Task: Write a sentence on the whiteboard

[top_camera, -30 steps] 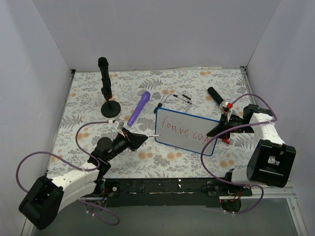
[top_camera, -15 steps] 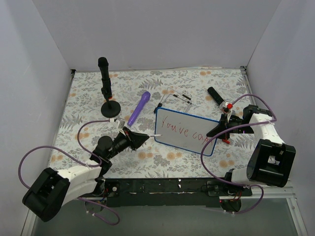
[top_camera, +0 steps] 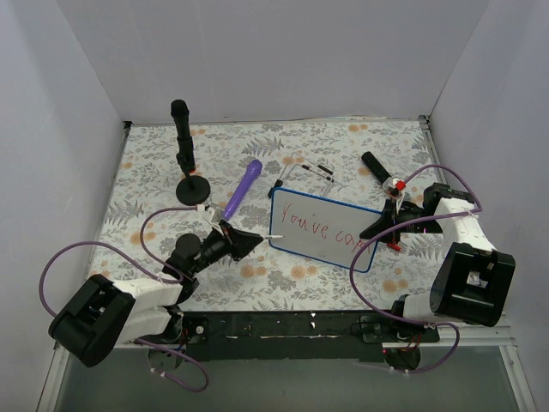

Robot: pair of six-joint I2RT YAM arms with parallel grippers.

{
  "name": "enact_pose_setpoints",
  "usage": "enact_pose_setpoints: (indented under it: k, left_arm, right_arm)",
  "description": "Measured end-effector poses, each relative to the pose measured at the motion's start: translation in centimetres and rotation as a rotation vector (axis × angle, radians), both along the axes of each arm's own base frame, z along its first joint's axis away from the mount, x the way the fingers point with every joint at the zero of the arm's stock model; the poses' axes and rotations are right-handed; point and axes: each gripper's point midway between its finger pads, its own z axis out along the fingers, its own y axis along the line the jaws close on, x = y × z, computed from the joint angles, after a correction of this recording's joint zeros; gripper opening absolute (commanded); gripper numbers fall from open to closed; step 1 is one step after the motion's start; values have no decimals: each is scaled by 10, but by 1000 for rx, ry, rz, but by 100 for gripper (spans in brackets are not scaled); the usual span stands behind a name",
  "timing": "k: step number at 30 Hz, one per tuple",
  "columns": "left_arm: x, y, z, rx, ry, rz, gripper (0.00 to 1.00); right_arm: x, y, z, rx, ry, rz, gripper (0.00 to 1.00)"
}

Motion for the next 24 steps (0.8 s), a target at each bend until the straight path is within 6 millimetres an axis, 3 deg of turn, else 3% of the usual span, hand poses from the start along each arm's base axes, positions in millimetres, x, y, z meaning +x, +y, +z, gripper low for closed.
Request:
enact_pose_setpoints:
  k: [14, 24]
  left_arm:
    - [22, -3, 13, 19, -64, 51, 0]
    - [30, -3, -1, 74, -33, 69, 0]
  right_arm:
    - [0, 0, 0, 2, 1, 0, 1]
    - [1, 0, -1, 4, -2, 0, 1]
